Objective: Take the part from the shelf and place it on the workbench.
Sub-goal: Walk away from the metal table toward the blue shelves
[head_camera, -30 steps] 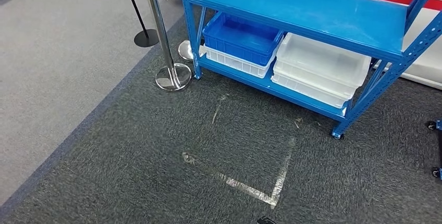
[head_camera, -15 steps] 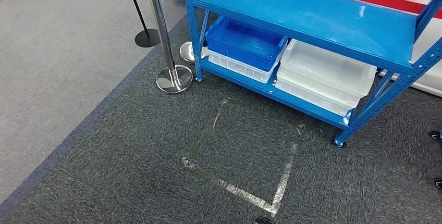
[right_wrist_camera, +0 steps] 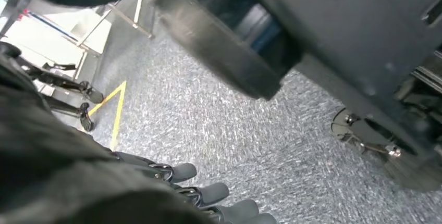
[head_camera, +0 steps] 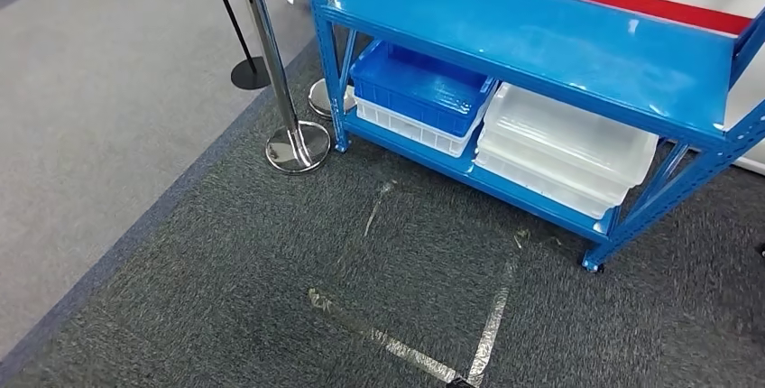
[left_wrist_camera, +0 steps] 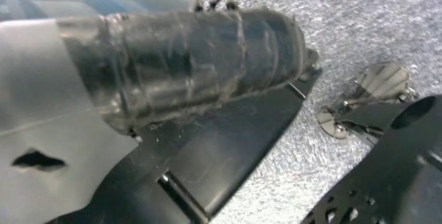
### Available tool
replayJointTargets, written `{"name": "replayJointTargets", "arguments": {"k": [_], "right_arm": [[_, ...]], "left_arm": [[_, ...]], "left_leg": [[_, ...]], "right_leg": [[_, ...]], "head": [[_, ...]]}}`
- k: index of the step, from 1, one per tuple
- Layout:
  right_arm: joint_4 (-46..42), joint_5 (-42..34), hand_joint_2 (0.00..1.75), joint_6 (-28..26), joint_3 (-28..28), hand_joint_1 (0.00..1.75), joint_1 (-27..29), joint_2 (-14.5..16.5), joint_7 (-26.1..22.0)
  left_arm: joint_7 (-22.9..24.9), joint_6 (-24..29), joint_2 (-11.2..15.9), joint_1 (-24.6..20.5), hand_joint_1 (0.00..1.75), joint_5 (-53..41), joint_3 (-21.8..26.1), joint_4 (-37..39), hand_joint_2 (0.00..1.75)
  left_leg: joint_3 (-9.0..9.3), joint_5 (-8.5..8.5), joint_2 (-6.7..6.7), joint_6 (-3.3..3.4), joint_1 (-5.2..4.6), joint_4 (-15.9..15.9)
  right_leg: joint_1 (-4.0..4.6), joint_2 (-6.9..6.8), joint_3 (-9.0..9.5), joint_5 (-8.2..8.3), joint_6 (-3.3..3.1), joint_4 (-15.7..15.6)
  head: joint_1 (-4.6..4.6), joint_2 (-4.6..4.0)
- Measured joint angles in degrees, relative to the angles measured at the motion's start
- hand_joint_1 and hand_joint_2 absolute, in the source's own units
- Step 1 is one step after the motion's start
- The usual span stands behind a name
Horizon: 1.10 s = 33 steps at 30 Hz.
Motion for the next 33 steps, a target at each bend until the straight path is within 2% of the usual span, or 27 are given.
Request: {"name": "replayJointTargets", "arguments": {"k": [2, 4, 5, 6, 7, 9, 10, 11, 13, 15, 17, 19, 20, 21, 22, 23, 24, 25, 27, 29, 30, 31, 33], "right_arm": [[0.03, 0.01, 0.0, -0.02, 0.0, 0.0, -0.14, -0.11, -0.01], [0.04, 0.02, 0.0, 0.04, 0.0, 0.0, -0.2, -0.15, -0.01], [0.04, 0.02, 0.0, 0.07, 0.0, 0.0, -0.17, -0.15, 0.0], [0.04, 0.03, 0.0, 0.1, 0.0, 0.0, -0.15, -0.15, 0.0], [0.04, 0.04, 0.0, 0.1, 0.0, 0.0, -0.15, -0.15, 0.0], [0.04, 0.1, 0.0, 0.1, 0.0, 0.0, -0.18, -0.12, 0.0], [0.04, 0.15, 0.0, 0.09, 0.0, 0.0, -0.26, -0.1, 0.0], [0.04, 0.19, 0.0, 0.04, 0.0, 0.0, -0.35, -0.09, 0.0], [0.03, 0.11, 0.0, -0.2, 0.0, 0.0, -0.55, -0.07, -0.01], [0.03, -0.25, 0.0, -0.6, 0.0, 0.0, -0.59, -0.16, -0.02], [0.04, -0.87, 0.0, -0.8, 0.0, 0.0, -0.62, -0.26, -0.05], [0.04, -1.51, 0.0, -0.68, 0.0, 0.0, -0.55, -0.26, -0.09], [0.04, -1.71, 0.0, -0.62, 0.0, 0.0, -0.45, -0.27, -0.09], [0.05, -1.86, 0.0, -0.58, 0.0, 0.0, -0.34, -0.3, -0.09], [0.07, -1.92, 0.0, -0.58, 0.0, 0.0, -0.27, -0.33, -0.09], [0.08, -1.96, 0.0, -0.57, 0.0, 0.0, -0.25, -0.36, -0.09], [0.08, -1.99, 0.0, -0.57, 0.0, 0.0, -0.27, -0.37, -0.09], [0.08, -2.03, 0.0, -0.5, -0.01, 0.0, -0.41, -0.34, -0.09], [0.09, -2.17, 0.0, -0.28, -0.02, 0.0, -0.63, -0.28, -0.09], [0.09, -2.53, 0.0, -0.01, -0.02, 0.0, -0.52, -0.25, -0.05], [0.11, -2.73, 0.0, 0.06, -0.02, 0.0, -0.4, -0.28, 0.0], [0.14, -2.89, 0.0, 0.08, -0.02, 0.0, -0.33, -0.31, 0.05], [0.2, -3.02, 0.0, 0.03, -0.02, 0.0, -0.44, -0.38, 0.12]], "left_arm": [[-0.03, 0.0, -0.08, -0.11, 0.0, -0.15, 0.0, 0.0, 0.0], [0.0, 0.0, -0.13, -0.33, 0.0, -0.26, 0.0, 0.0, 0.0], [0.04, -0.01, -0.15, -0.46, 0.0, -0.3, 0.0, 0.0, 0.0], [0.11, -0.02, -0.17, -0.59, 0.0, -0.32, 0.0, 0.0, 0.0], [0.2, -0.03, -0.2, -0.64, 0.0, -0.33, 0.0, 0.0, 0.0], [0.34, -0.08, -0.2, -0.55, 0.0, -0.38, 0.01, 0.0, 0.0], [0.38, -0.11, -0.21, -0.53, 0.0, -0.46, 0.01, 0.0, 0.0], [0.36, -0.15, -0.22, -0.55, 0.0, -0.54, 0.02, 0.0, 0.0], [0.23, -0.2, -0.28, -0.7, 0.0, -0.67, 0.02, -0.01, 0.0], [0.13, -0.2, -0.43, -0.84, 0.0, -0.69, 0.02, -0.03, 0.0], [0.2, -0.14, -0.59, -0.89, 0.0, -0.72, 0.02, -0.04, 0.0], [0.44, -0.03, -0.67, -0.87, 0.0, -0.74, 0.02, -0.04, 0.0], [0.61, 0.01, -0.7, -0.86, 0.0, -0.75, 0.02, -0.04, 0.0], [0.77, 0.01, -0.7, -0.85, 0.0, -0.75, 0.02, -0.04, 0.44], [0.89, -0.03, -0.71, -0.84, 0.0, -0.76, 0.02, -0.04, 0.87], [0.97, -0.07, -0.71, -0.82, 0.0, -0.77, 0.02, -0.04, 1.31], [1.02, -0.12, -0.7, -0.77, 0.0, -0.76, 0.02, -0.04, 1.75], [1.05, -0.14, -0.69, -0.72, 0.0, -0.76, 0.02, -0.04, 1.75], [1.21, 0.0, -0.71, -0.68, 0.0, -0.75, 0.02, -0.05, 1.75], [1.51, 0.41, -0.79, -0.76, 0.0, -0.77, 0.02, -0.06, 1.75], [1.66, 0.6, -0.87, -0.77, 0.0, -0.78, 0.02, -0.07, 1.75], [1.75, 0.77, -0.93, -0.79, 0.0, -0.81, 0.02, -0.07, 1.75], [1.84, 0.92, -1.06, -0.79, 0.0, -0.93, 0.02, -0.07, 1.75]], "left_leg": [[-4.14, -1.41, 0.18, -0.38, 0.17, 7.11], [-9.12, -4.63, 0.23, -0.59, 0.19, 13.73], [-10.6, -5.73, 0.23, -0.53, 0.17, 14.76], [-11.28, -5.59, 0.23, -0.3, 0.1, 14.08], [-11.27, -3.79, 0.23, 0.13, -0.01, 11.76], [-10.63, 2.88, 0.14, 1.58, -0.59, 5.39], [-10.45, 5.1, 0.05, 2.31, -0.96, 3.17], [-10.3, 6.61, -0.07, 2.79, -1.27, 1.91], [-9.92, 6.76, -0.18, 2.95, -1.45, 1.31], [-9.21, 7.36, 0.09, 2.81, -1.11, 0.32], [-8.7, 7.4, 0.48, 3.01, -0.79, -0.36], [-8.46, 6.93, 0.87, 3.22, -0.75, -0.33], [-8.29, 6.62, 1.11, 3.22, -0.72, -0.23], [-8.02, 6.22, 1.4, 3.15, -0.66, -0.05], [-7.65, 5.73, 1.74, 3.02, -0.56, 0.21], [-7.25, 5.19, 2.1, 2.83, -0.47, 0.52], [-6.94, 4.59, 2.53, 2.56, -0.46, 0.85], [-6.78, 4.03, 2.94, 2.26, -0.6, 1.29], [-6.78, 3.44, 3.78, 1.76, -1.02, 1.77], [-6.67, 3.17, 4.79, 1.54, -1.18, 1.91], [-6.7, 2.69, 4.67, 1.34, -1.12, 2.3], [-7.09, 1.72, 4.09, 1.05, -0.96, 3.57], [-9.48, -1.39, 2.24, 0.39, -0.54, 9.25]], "right_leg": [[0.1, 0.01, 1.11, -0.82, -0.53, -0.13], [0.38, 0.0, 2.31, -1.83, -0.79, -0.14], [0.55, 0.03, 3.07, -2.36, -0.87, -0.14], [0.75, 0.11, 3.93, -2.91, -0.93, -0.15], [0.98, 0.19, 4.85, -3.46, -0.97, -0.16], [1.35, 0.4, 6.33, -4.49, -0.94, -0.23], [1.46, 0.51, 6.75, -4.96, -0.78, -0.2], [1.52, 0.61, 6.92, -5.4, -0.59, -0.11], [1.7, 0.74, 7.12, -6.1, -0.06, 0.01], [1.73, 0.69, 6.77, -7.17, 0.4, 1.11], [1.48, 0.6, 4.19, -9.74, 0.96, 6.07], [1.17, 0.55, -0.12, -12.23, 1.49, 13.23], [1.0, 0.52, -1.73, -12.27, 1.7, 15.36], [0.84, 0.43, -2.46, -11.11, 1.89, 15.56], [0.71, 0.14, -2.1, -8.88, 2.07, 13.52], [0.59, -0.45, -1.1, -6.23, 2.22, 10.25], [0.68, -1.63, -0.03, -4.27, 2.32, 7.13], [0.79, -2.72, 0.97, -3.24, 2.11, 4.46], [1.1, -3.8, 1.52, -3.35, 1.27, 2.67], [1.01, -2.69, 1.45, -3.37, 0.52, 2.34], [0.89, -2.08, 1.47, -3.36, 0.33, 2.24], [0.75, -1.45, 1.54, -3.33, 0.11, 2.18], [0.57, -0.28, 1.67, -3.31, -0.24, 2.09]], "head": [[-0.21, 0.0], [-0.24, -0.01], [-0.26, -0.01], [-0.26, -0.01], [-0.27, -0.01], [-0.2, -0.01], [-0.21, -0.01], [-0.34, 0.0], [-0.51, 0.01], [-0.41, 0.02], [-0.4, 0.02], [-0.42, 0.01], [-0.41, 0.01], [-0.41, 0.01], [-0.4, 0.01], [-0.4, 0.01], [-0.38, 0.01], [-0.3, 0.01], [-0.38, 0.01], [-0.65, 0.01], [-0.82, 0.01], [-0.99, 0.01], [-1.3, 0.02]]}}
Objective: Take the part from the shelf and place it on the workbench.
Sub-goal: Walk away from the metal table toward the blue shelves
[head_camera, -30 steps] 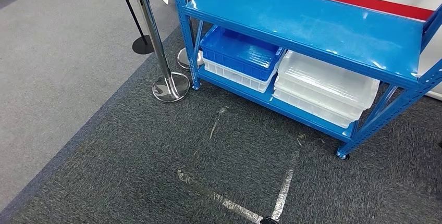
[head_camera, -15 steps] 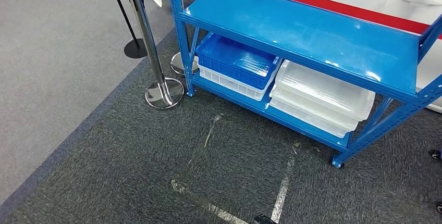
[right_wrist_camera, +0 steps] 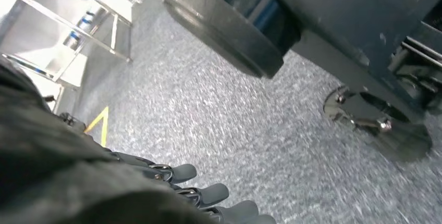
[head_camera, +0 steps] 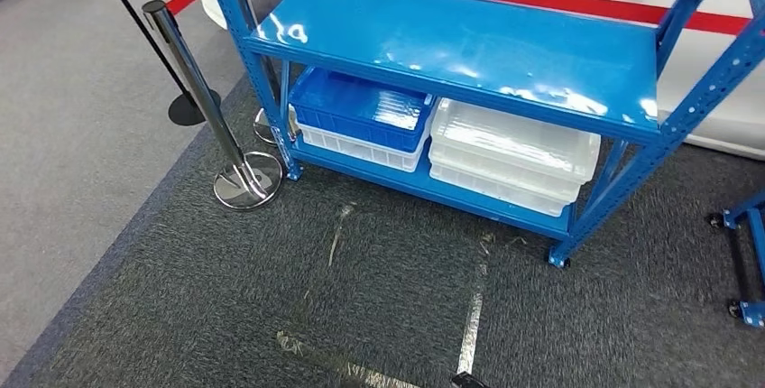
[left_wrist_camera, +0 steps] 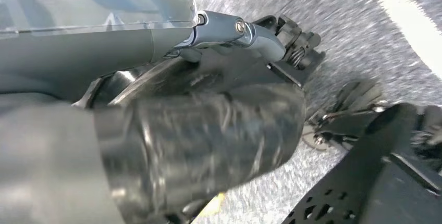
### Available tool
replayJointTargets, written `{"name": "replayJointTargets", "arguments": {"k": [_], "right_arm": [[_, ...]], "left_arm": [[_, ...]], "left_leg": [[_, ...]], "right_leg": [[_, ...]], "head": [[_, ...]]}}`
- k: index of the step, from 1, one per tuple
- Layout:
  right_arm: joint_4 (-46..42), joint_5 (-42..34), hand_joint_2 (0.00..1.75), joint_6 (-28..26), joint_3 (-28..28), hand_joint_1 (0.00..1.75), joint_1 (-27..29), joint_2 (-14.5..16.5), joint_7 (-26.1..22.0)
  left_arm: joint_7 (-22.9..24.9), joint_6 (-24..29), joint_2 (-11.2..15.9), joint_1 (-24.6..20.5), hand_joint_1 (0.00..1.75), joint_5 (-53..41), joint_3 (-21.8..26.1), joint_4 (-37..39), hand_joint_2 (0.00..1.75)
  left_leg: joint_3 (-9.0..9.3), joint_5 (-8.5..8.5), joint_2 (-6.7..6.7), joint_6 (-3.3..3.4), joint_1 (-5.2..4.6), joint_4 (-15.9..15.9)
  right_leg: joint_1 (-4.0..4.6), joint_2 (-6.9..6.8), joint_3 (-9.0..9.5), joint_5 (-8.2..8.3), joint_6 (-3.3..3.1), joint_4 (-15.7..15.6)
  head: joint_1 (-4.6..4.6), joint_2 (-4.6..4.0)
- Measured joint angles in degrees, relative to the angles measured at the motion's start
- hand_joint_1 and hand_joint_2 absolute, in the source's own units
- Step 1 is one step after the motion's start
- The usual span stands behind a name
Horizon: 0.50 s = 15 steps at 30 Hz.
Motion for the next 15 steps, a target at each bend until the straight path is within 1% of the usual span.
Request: {"name": "replayJointTargets", "arguments": {"k": [1, 2, 3, 4, 5, 6, 7, 8, 9, 10, 11, 12, 13, 14, 15], "right_arm": [[0.02, -0.03, 0.0, -0.02, 0.0, 0.0, -0.06, 0.0, 0.03], [0.02, -0.04, 0.0, -0.02, 0.0, 0.0, -0.07, 0.01, 0.07], [0.02, -0.06, 0.0, -0.02, 0.0, 0.0, -0.03, 0.01, 0.1], [0.03, -0.07, 0.0, -0.02, 0.0, 0.0, 0.01, 0.01, 0.14], [0.04, -0.07, 0.0, -0.02, 0.0, 0.0, 0.02, 0.01, 0.15], [0.05, -0.08, 0.0, -0.02, 0.0, 0.0, 0.02, 0.02, 0.15], [0.06, -0.1, 0.0, 0.0, 0.0, 0.0, -0.03, 0.05, 0.15], [0.07, -0.13, 0.0, 0.02, 0.0, 0.0, -0.1, 0.09, 0.22], [0.07, -0.18, 0.0, 0.04, 0.0, 0.0, -0.15, 0.13, 0.33], [0.08, -0.25, 0.0, 0.07, 0.0, 0.0, -0.16, 0.16, 0.49], [0.09, -0.31, 0.0, 0.08, 0.0, 0.0, -0.11, 0.15, 0.75], [0.1, -0.42, 0.0, 0.05, 0.0, 0.0, 0.02, 0.13, 1.0], [0.12, -0.6, 0.0, 0.0, 0.0, 0.0, 0.11, 0.11, 1.35], [0.14, -0.85, 0.44, -0.1, 0.0, 0.0, 0.12, 0.09, 1.76], [0.15, -1.19, 0.87, -0.26, -0.01, 0.0, 0.11, 0.09, 2.12]], "left_arm": [[0.02, 0.05, -0.03, -0.07, 0.0, -0.09, 0.01, 0.0, 1.75], [0.04, 0.08, -0.08, -0.16, 0.0, -0.16, 0.01, 0.0, 1.75], [0.06, 0.09, -0.12, -0.26, 0.0, -0.24, 0.02, 0.0, 1.75], [0.09, 0.09, -0.16, -0.35, 0.0, -0.26, 0.02, 0.0, 1.75], [0.12, 0.09, -0.19, -0.36, 0.0, -0.28, 0.02, 0.0, 1.75], [0.15, 0.08, -0.2, -0.29, 0.0, -0.3, 0.02, 0.0, 1.75], [0.18, 0.08, -0.2, -0.19, 0.0, -0.32, 0.02, 0.0, 1.75], [0.22, 0.07, -0.2, -0.09, 0.0, -0.34, 0.02, 0.0, 1.75], [0.26, 0.07, -0.21, -0.05, 0.0, -0.38, 0.02, 0.0, 1.75], [0.31, 0.07, -0.22, -0.09, 0.0, -0.43, 0.02, 0.0, 1.75], [0.36, 0.07, -0.25, -0.2, 0.0, -0.48, 0.02, 0.0, 1.75], [0.41, 0.07, -0.29, -0.28, 0.0, -0.54, 0.02, 0.0, 1.75], [0.46, 0.07, -0.32, -0.3, 0.0, -0.61, 0.02, 0.0, 1.75], [0.5, 0.02, -0.38, -0.28, 0.0, -0.69, 0.02, 0.0, 1.75], [0.54, -0.04, -0.43, -0.2, 0.0, -0.78, 0.02, 0.0, 1.75]], "left_leg": [[-1.77, -1.56, -0.51, -0.2, 0.16, 3.79], [-3.28, -2.44, -0.74, -0.27, 0.24, 6.85], [-4.08, -2.27, -0.89, -0.21, 0.26, 8.28], [-3.9, -0.99, -1.06, -0.03, 0.25, 7.59], [-2.76, 1.14, -1.46, 0.29, 0.24, 4.88], [-1.18, 3.36, -2.49, 0.72, 0.21, 1.08], [0.29, 4.98, -4.04, 1.14, 0.23, -2.28], [1.33, 5.92, -5.36, 1.47, 0.21, -4.79], [1.85, 6.13, -6.26, 1.69, 0.13, -6.13], [2.09, 6.01, -6.37, 1.83, 0.04, -6.67], [2.4, 5.98, -5.77, 1.89, 0.01, -7.55], [2.82, 6.11, -5.11, 1.9, 0.09, -8.46], [3.31, 6.36, -4.56, 1.99, 0.22, -9.51], [3.71, 6.69, -4.0, 2.1, 0.35, -10.44], [3.91, 6.97, -3.47, 2.22, 0.39, -10.87]], "right_leg": [[-0.01, 0.61, 0.01, 0.0, -0.1, 0.0], [0.01, 1.25, 0.03, 0.0, -0.15, 0.0], [0.03, 1.92, 0.1, -0.01, -0.17, 0.0], [0.05, 2.68, 0.2, -0.01, -0.18, 0.0], [0.07, 3.49, 0.34, -0.01, -0.18, 0.0], [0.04, 4.29, 0.44, 0.0, -0.17, -0.03], [0.03, 5.01, 0.42, 0.07, -0.05, -0.05], [-0.1, 5.65, 0.29, 0.2, 0.15, -0.09], [-0.31, 6.25, 0.03, 0.41, 0.47, -0.17], [-0.5, 6.83, -0.25, 0.68, 0.9, -0.33], [-0.61, 7.37, -0.4, 0.96, 1.34, -0.59], [-0.61, 7.18, -0.56, 1.05, 1.67, -0.65], [-0.44, 6.11, -0.84, 0.67, 1.91, -0.22], [-0.26, 4.6, -1.55, -0.37, 2.08, 1.29], [-0.17, 2.88, -2.76, -1.96, 2.16, 3.95]], "head": [[-0.06, -0.01], [-0.04, -0.01], [-0.05, -0.01], [-0.04, -0.02], [-0.05, -0.02], [-0.04, -0.02], [0.07, -0.02], [0.15, -0.01], [0.15, -0.01], [0.13, 0.0], [0.02, 0.0], [-0.03, 0.0], [0.08, -0.01], [0.2, -0.01], [0.31, -0.01]]}}
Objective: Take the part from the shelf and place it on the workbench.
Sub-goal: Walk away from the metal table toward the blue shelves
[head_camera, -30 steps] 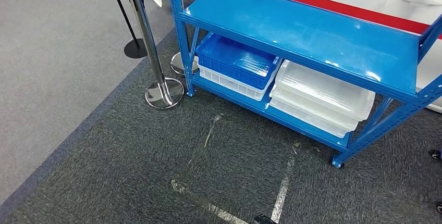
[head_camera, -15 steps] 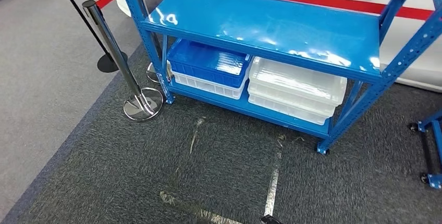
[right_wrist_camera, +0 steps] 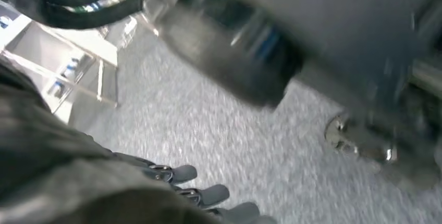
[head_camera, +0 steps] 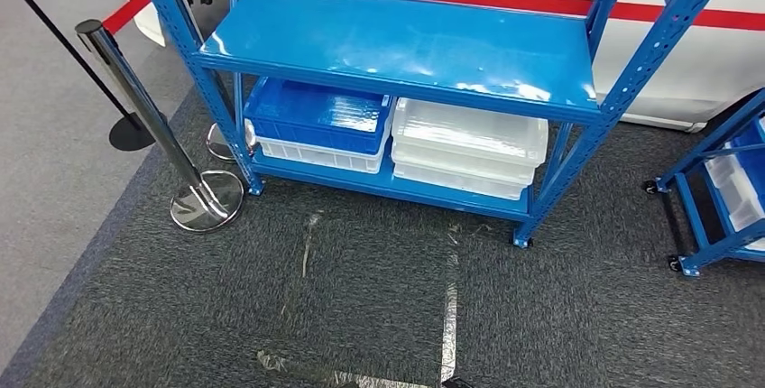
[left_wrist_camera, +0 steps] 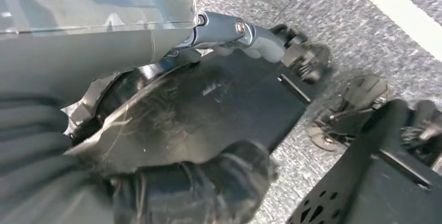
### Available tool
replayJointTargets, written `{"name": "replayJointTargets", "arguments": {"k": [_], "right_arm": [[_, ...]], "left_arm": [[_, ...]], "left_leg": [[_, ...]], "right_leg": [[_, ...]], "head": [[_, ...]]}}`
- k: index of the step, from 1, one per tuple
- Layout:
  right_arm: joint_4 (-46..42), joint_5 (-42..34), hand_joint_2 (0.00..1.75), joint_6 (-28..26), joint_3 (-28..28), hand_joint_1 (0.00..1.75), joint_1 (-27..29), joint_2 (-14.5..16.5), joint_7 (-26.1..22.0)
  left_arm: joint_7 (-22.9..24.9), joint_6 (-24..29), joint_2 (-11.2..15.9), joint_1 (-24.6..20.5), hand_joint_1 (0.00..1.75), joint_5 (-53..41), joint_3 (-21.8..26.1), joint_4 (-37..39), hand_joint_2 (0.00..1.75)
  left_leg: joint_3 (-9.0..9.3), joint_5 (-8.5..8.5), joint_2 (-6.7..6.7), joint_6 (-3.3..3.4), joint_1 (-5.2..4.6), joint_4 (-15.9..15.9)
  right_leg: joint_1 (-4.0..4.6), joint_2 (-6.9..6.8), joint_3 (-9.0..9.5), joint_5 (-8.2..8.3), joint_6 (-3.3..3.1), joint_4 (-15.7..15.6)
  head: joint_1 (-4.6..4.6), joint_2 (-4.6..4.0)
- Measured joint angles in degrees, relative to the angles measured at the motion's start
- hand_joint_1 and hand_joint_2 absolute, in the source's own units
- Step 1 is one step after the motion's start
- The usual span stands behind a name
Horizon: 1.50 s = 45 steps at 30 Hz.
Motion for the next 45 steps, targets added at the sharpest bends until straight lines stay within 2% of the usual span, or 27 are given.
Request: {"name": "replayJointTargets", "arguments": {"k": [1, 2, 3, 4, 6, 8, 11, 13, 15, 17, 18, 19, 20, 22, 24, 28, 30, 32, 33, 34, 35, 37, 39, 40, 42, 44, 45], "right_arm": [[0.0, -0.37, 1.31, -0.21, -0.01, 0.0, -0.06, 0.01, 0.4], [0.0, -0.72, 1.75, -0.43, -0.04, 0.0, -0.09, 0.02, 0.76], [0.0, -1.04, 1.75, -0.61, -0.09, 0.0, -0.06, 0.02, 1.17], [0.01, -1.3, 1.75, -0.71, -0.16, 0.0, 0.03, 0.02, 1.72], [0.05, -1.44, 1.75, -0.68, -0.66, 0.0, 0.58, 0.0, 2.77], [0.11, -0.71, 1.75, -0.51, -1.63, 0.0, 1.55, 0.01, 3.18], [0.13, 1.56, 1.75, -0.18, -3.48, 0.0, 3.44, 0.09, 2.9], [0.13, 3.28, 0.87, 0.21, -5.01, 0.0, 4.52, 0.36, 2.43], [0.05, 4.97, 0.0, 0.51, -6.7, 0.0, 5.03, 0.56, 1.82], [-0.27, 6.61, 0.0, 0.66, -8.45, 0.0, 5.34, 0.63, 1.16], [-0.51, 7.42, 0.0, 0.77, -9.24, 0.0, 5.46, 0.73, 0.85], [-0.81, 8.2, 0.0, 0.91, -9.89, 0.0, 5.54, 0.86, 0.52], [-1.2, 8.98, 0.0, 1.1, -10.47, 0.0, 5.57, 1.02, 0.23], [-2.12, 10.41, 0.0, 1.43, -11.53, 0.0, 5.58, 1.28, -0.38], [-3.01, 11.86, 0.0, 1.59, -12.85, 0.0, 5.62, 1.44, -0.96], [-4.15, 14.79, 0.0, 1.84, -15.7, 0.0, 6.49, 1.61, -2.03], [-4.55, 16.58, 0.0, 2.22, -17.52, 0.0, 7.59, 1.73, -2.74], [-4.76, 18.3, 0.0, 2.59, -19.48, 0.0, 9.08, 1.89, -3.36], [-4.8, 19.08, 0.0, 2.68, -20.44, 0.0, 9.95, 1.96, -3.67], [-4.79, 19.81, 0.0, 2.72, -21.28, 0.0, 10.85, 1.98, -3.91], [-4.74, 20.53, 0.0, 2.73, -22.06, 0.0, 11.77, 1.99, -4.16], [-4.55, 21.96, 0.87, 2.84, -23.5, 0.0, 13.5, 1.99, -4.62], [-4.3, 23.35, 1.75, 3.18, -25.08, 0.0, 14.95, 2.05, -5.17], [-4.21, 24.06, 1.75, 3.39, -25.94, 0.0, 15.62, 2.1, -5.47], [-4.14, 25.55, 0.87, 3.67, -27.65, 0.0, 16.91, 2.33, -6.07], [-4.15, 27.05, 0.87, 3.77, -29.2, 0.0, 17.69, 2.59, -6.64], [-4.25, 27.77, 1.31, 3.8, -29.96, 0.0, 17.79, 2.71, -6.93]], "left_arm": [[0.03, -0.06, -0.02, 0.07, 0.0, -0.09, 0.01, 0.0, 1.75], [0.13, -0.1, -0.04, 0.1, 0.0, -0.19, 0.01, 0.0, 1.75], [0.33, -0.08, -0.05, 0.12, 0.0, -0.33, 0.01, 0.0, 1.75], [0.63, -0.02, -0.07, 0.11, 0.0, -0.57, 0.01, -0.01, 1.75], [1.25, 0.06, -0.11, 0.11, 0.0, -1.43, 0.16, -0.09, 0.87], [1.57, -0.14, -0.13, 0.24, 0.0, -2.69, 0.96, -0.37, 0.0], [1.63, -0.97, -0.13, 0.94, 0.0, -4.88, 3.46, -1.02, 0.0], [1.57, -1.64, -0.11, 1.77, 0.0, -6.46, 5.81, -1.38, 0.0], [1.48, -2.28, -0.08, 2.72, 0.0, -7.99, 8.39, -1.56, 0.0], [1.32, -2.82, -0.01, 3.66, 0.0, -9.44, 10.99, -1.61, 0.0], [1.22, -3.09, 0.04, 4.15, 0.0, -10.19, 12.29, -1.61, 0.0], [1.14, -3.37, 0.12, 4.68, 0.0, -10.89, 13.53, -1.6, 0.0], [1.07, -3.67, 0.21, 5.29, 0.0, -11.57, 14.72, -1.6, 0.0], [0.93, -4.3, 0.43, 6.66, 0.0, -12.88, 17.07, -1.6, 0.0], [0.75, -4.94, 0.54, 7.82, 0.0, -14.16, 19.54, -1.59, 0.0], [0.48, -6.14, 0.63, 9.38, 0.0, -16.73, 24.08, -1.6, 0.0], [0.4, -6.93, 0.67, 9.94, 0.0, -18.34, 26.73, -1.72, 0.0], [0.36, -7.69, 0.77, 10.44, 0.0, -19.85, 29.72, -2.12, 0.0], [0.34, -8.05, 0.84, 10.7, 0.0, -20.56, 31.21, -2.45, 0.0], [0.36, -8.36, 0.9, 10.88, 0.0, -21.19, 32.51, -2.82, 0.0], [0.36, -8.68, 0.97, 11.01, 0.0, -21.8, 33.71, -3.26, 0.0], [0.32, -9.29, 1.08, 11.07, 0.0, -23.05, 35.94, -4.34, 0.0], [0.2, -9.89, 1.17, 11.06, 0.0, -24.3, 38.37, -5.53, 0.0], [0.14, -10.21, 1.22, 11.13, 0.0, -24.96, 39.68, -6.05, 0.0], [0.01, -10.82, 1.41, 11.52, 0.0, -26.33, 42.22, -6.74, 0.0], [-0.15, -11.41, 1.68, 12.43, 0.0, -27.67, 44.64, -7.13, 0.0], [-0.21, -11.72, 1.84, 13.07, 0.0, -28.3, 45.92, -7.23, 0.0]], "left_leg": [[0.01, 0.09, 0.45, 0.17, -0.06, -0.17], [-0.08, 0.09, 0.96, 0.25, -0.1, -0.11], [-0.18, 0.05, 1.37, 0.24, -0.12, 0.03], [-0.29, -0.02, 1.72, 0.19, -0.11, 0.22], [-0.51, -0.33, 2.16, -0.07, -0.02, 0.94], [-0.92, -0.83, 2.3, -0.63, -0.19, 1.89], [-1.32, -0.93, 2.38, -1.51, -0.27, 2.34], [-1.74, -1.66, 2.3, -2.11, -0.1, 3.17], [-3.56, -4.52, 2.16, -2.77, 0.13, 7.43], [-6.38, -7.79, 2.12, -3.32, 0.35, 14.2], [-7.22, -8.41, 2.13, -3.51, 0.45, 16.45], [-7.17, -7.98, 2.13, -3.63, 0.54, 16.82], [-6.13, -6.63, 2.13, -3.71, 0.64, 15.15], [-2.36, -3.29, 2.06, -3.72, 0.87, 8.03], [0.05, -2.06, 1.82, -3.42, 0.77, 2.82], [0.29, -1.83, 1.63, -1.99, 0.59, 1.59], [0.43, -1.48, 1.9, -1.16, 0.68, 1.2], [0.34, -1.43, 2.19, -0.65, 0.45, 1.21], [0.31, -1.46, 2.29, -0.49, 0.3, 1.25], [0.3, -1.49, 2.33, -0.4, 0.17, 1.29], [0.31, -1.55, 2.34, -0.36, 0.07, 1.37], [0.36, -1.77, 2.32, -0.45, -0.02, 1.6], [0.17, -2.11, 2.34, -0.9, -0.27, 2.02], [0.04, -2.2, 2.37, -1.15, -0.37, 2.08], [-0.05, -2.28, 2.4, -1.67, -0.41, 1.98], [-0.37, -3.27, 2.24, -2.32, -0.29, 3.03], [-1.13, -4.53, 2.15, -2.66, -0.19, 4.81]], "right_leg": [[0.05, -1.19, -1.48, -1.77, 0.15, 3.3], [-0.04, -1.67, -2.87, -3.13, 0.31, 6.44], [-0.17, -1.87, -3.56, -3.59, 0.5, 8.28], [-0.32, -1.96, -3.23, -3.04, 0.69, 8.13], [-0.63, -2.24, 0.37, -0.14, 0.97, 2.21], [-0.56, -2.49, 3.75, 1.51, 0.59, -3.76], [-0.32, -2.36, 4.33, 1.75, -0.64, -5.19], [-0.45, -2.33, 4.31, 2.1, -1.29, -5.55], [-0.64, -2.33, 4.27, 2.41, -1.79, -5.85], [-0.64, -2.37, 4.13, 2.5, -1.97, -5.88], [-0.65, -2.41, 4.1, 2.51, -2.0, -5.87], [-0.7, -2.43, 4.11, 2.51, -2.0, -5.87], [-0.76, -2.4, 4.14, 2.52, -1.98, -5.85], [-0.91, -2.23, 4.19, 2.57, -1.78, -5.82], [-0.77, -2.14, 4.0, 2.72, -1.11, -5.73], [-0.72, -2.29, 3.69, 2.58, 0.2, -5.49], [-0.73, -2.34, 2.04, -0.04, 0.4, -1.61], [-0.59, -2.35, -1.08, -3.64, 0.42, 5.6], [-0.55, -2.35, -2.32, -4.57, 0.42, 8.47], [-0.53, -2.35, -2.77, -4.5, 0.38, 9.63], [-0.5, -2.36, -2.19, -3.38, 0.27, 8.58], [-0.32, -2.42, 1.21, 0.05, -0.16, 1.61], [0.01, -2.47, 3.98, 1.69, -0.61, -4.23], [0.14, -2.45, 4.41, 1.6, -0.81, -5.18], [0.12, -2.33, 4.59, 1.69, -1.24, -5.49], [-0.1, -2.37, 4.78, 1.91, -1.81, -5.95], [-0.23, -2.41, 4.85, 2.01, -2.09, -6.16]], "head": [[0.07, -0.01], [0.07, 0.0], [0.07, 0.0], [0.08, 0.0], [0.1, -0.01], [0.07, -0.01], [-0.09, 0.0], [-0.16, 0.0], [-0.35, -0.01], [-0.45, -0.01], [-0.44, -0.01], [-0.44, -0.01], [-0.44, -0.01], [-0.44, -0.01], [-0.47, -0.01], [-0.43, -0.01], [-0.29, -0.01], [-0.13, -0.01], [-0.09, -0.01], [-0.09, -0.01], [-0.09, -0.01], [-0.08, -0.01], [-0.11, -0.01], [-0.14, -0.01], [-0.17, -0.01], [-0.25, -0.01], [-0.34, -0.01]]}}
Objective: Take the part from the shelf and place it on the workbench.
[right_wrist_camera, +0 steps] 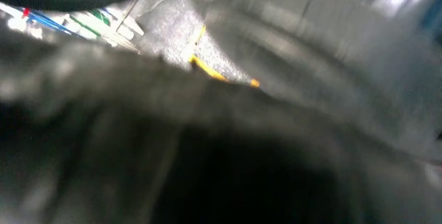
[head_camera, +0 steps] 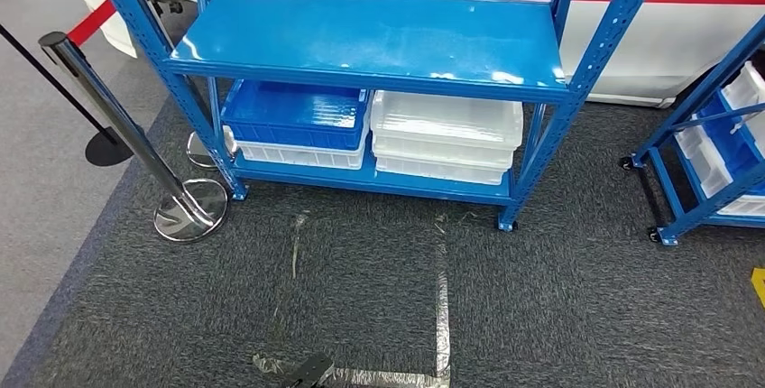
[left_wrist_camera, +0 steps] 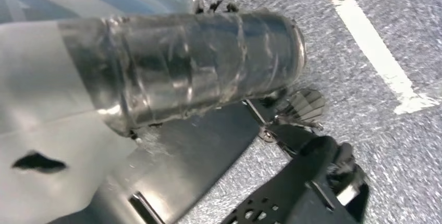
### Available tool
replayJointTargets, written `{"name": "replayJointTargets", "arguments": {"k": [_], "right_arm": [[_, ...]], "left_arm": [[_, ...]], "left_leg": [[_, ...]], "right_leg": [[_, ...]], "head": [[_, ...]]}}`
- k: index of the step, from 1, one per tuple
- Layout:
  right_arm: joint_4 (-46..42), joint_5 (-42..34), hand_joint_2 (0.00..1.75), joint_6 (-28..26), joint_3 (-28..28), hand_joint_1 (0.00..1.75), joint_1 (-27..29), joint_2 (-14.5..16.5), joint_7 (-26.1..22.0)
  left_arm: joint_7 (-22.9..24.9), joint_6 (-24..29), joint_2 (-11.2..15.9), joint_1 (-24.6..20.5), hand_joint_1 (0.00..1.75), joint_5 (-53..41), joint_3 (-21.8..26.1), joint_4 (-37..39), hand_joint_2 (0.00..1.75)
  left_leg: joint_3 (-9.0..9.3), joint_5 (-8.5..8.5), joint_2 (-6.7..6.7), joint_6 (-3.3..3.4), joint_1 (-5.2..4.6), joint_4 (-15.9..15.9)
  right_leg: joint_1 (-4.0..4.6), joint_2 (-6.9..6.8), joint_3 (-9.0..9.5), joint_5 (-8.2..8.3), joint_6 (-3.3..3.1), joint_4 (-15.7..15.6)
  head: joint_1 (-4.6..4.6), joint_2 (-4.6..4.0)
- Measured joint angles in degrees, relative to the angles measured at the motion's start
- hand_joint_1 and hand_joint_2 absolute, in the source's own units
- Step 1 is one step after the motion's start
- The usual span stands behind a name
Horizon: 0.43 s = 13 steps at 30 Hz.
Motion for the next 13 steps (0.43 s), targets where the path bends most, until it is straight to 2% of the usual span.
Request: {"name": "replayJointTargets", "arguments": {"k": [1, 3, 4, 5, 6, 8, 9, 11, 13], "right_arm": [[-0.27, 0.74, 1.75, 0.09, -0.81, 0.0, -0.06, 0.05, -0.32], [-1.19, 2.12, 1.75, 0.39, -2.39, 0.0, -0.42, 0.2, -0.97], [-1.8, 2.76, 1.75, 0.58, -3.08, 0.0, -0.75, 0.31, -1.2], [-2.42, 3.29, 1.75, 0.71, -3.7, 0.0, -1.14, 0.43, -1.42], [-3.12, 3.79, 1.75, 0.8, -4.32, 0.0, -1.63, 0.58, -1.61], [-4.75, 4.66, 1.75, 0.87, -5.59, 0.0, -2.64, 0.85, -2.03], [-5.7, 5.09, 1.75, 0.9, -6.32, 0.0, -3.09, 0.95, -2.24], [-7.62, 6.08, 1.75, 0.96, -8.11, 0.0, -3.74, 1.04, -2.59], [-8.69, 7.0, 1.75, 1.03, -9.63, 0.0, -3.82, 1.1, -2.88]], "left_arm": [[-0.03, -0.31, 0.16, 0.83, 0.0, -0.63, 1.36, -0.06, 0.0], [-0.14, -0.85, 0.46, 2.71, 0.0, -1.85, 4.0, -0.06, 0.0], [-0.21, -1.09, 0.63, 3.64, 0.0, -2.41, 5.23, -0.02, 0.0], [-0.25, -1.29, 0.75, 4.44, 0.0, -2.88, 6.34, 0.1, 0.0], [-0.33, -1.45, 0.89, 5.19, 0.0, -3.32, 7.46, 0.32, 0.0], [-0.35, -1.77, 1.14, 6.62, 0.0, -4.07, 9.68, 0.99, 0.0], [-0.46, -1.9, 1.21, 7.33, 0.0, -4.47, 10.75, 1.37, 0.0], [-0.54, -2.32, 1.3, 8.82, 0.0, -5.35, 13.11, 2.1, 0.0], [-0.49, -2.79, 1.36, 9.88, 0.0, -6.16, 15.17, 2.49, 0.0]], "left_leg": [[-1.42, -1.8, -0.06, -0.31, 0.16, 3.14], [-5.08, -5.21, -0.04, -0.76, 0.38, 10.65], [-6.3, -5.75, -0.03, -0.91, 0.45, 13.07], [-6.42, -5.06, -0.01, -0.99, 0.51, 13.16], [-5.41, -3.33, -0.01, -1.02, 0.6, 11.01], [-1.63, 0.65, 0.01, -0.96, 0.76, 3.12], [-0.11, 1.83, -0.02, -0.8, 0.72, -0.2], [1.15, 2.31, -0.07, -0.3, 0.54, -3.01], [1.32, 2.4, -0.01, 0.16, 0.43, -3.09]], "right_leg": [[-0.01, -0.03, 0.02, 0.03, -0.17, -0.06], [0.01, -0.12, -0.01, 0.01, -0.36, -0.08], [0.01, -0.21, 0.01, -0.01, -0.39, -0.07], [-0.02, -0.3, 0.03, -0.03, -0.39, -0.07], [-0.06, -0.36, 0.08, -0.04, -0.36, -0.06], [-0.07, -0.37, 0.18, -0.11, -0.15, -0.01], [0.0, -0.33, 0.17, -0.15, 0.09, 0.06], [0.17, -0.25, 0.09, -0.09, 0.74, 0.08], [0.18, -0.14, 0.06, 0.07, 1.21, -0.09]], "head": [[-0.08, -0.01], [-0.18, -0.01], [-0.16, -0.01], [-0.17, -0.01], [-0.18, -0.01], [-0.19, -0.01], [-0.16, 0.0], [0.03, 0.01], [0.18, 0.0]]}}
